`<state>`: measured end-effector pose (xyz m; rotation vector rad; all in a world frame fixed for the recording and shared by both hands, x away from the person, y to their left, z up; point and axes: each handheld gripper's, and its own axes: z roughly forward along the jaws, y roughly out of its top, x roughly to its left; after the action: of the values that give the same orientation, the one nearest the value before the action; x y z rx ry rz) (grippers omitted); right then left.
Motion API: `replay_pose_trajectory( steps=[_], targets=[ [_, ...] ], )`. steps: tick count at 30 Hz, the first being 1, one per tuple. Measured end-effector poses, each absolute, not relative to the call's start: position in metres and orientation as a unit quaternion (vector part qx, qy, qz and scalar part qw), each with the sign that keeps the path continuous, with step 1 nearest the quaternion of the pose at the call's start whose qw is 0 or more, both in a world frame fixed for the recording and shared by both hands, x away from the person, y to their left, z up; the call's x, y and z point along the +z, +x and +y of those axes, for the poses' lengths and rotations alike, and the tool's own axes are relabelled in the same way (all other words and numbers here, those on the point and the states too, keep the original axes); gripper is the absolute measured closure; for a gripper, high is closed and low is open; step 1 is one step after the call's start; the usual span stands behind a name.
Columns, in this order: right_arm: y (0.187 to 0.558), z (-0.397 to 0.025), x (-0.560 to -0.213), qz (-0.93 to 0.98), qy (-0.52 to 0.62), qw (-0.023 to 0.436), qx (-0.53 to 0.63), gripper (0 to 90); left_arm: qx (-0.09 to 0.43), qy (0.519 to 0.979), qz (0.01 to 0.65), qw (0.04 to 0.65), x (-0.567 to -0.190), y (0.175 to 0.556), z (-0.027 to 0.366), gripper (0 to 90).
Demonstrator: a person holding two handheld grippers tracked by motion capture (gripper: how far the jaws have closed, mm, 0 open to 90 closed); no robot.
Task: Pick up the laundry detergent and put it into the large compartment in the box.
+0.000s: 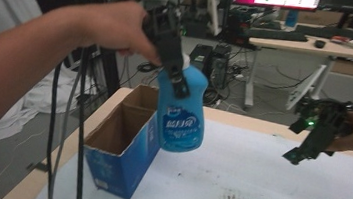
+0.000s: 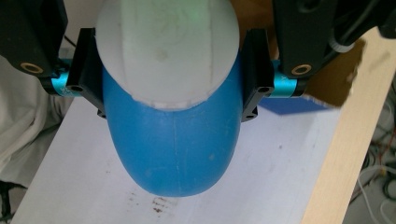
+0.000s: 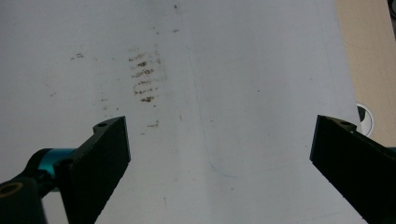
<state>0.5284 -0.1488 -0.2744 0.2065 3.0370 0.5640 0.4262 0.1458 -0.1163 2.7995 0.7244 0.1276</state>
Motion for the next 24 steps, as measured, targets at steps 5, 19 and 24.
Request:
replay_pose_trajectory(
  steps=[5,19,24],
  targets=[
    [0.528,-0.149,-0.277,0.982,0.066,0.021,0.179,4.0,0.053,0.950,0.281,0.125,-0.105,0.419,0.162,37.7],
    [0.529,-0.148,-0.277,0.981,0.066,0.021,0.181,4.0,0.070,0.927,0.334,0.157,-0.074,0.407,0.216,37.8],
    [0.529,-0.148,-0.278,0.981,0.065,0.020,0.180,4.0,0.074,0.922,0.350,0.147,-0.077,0.405,0.227,37.8]
  ],
)
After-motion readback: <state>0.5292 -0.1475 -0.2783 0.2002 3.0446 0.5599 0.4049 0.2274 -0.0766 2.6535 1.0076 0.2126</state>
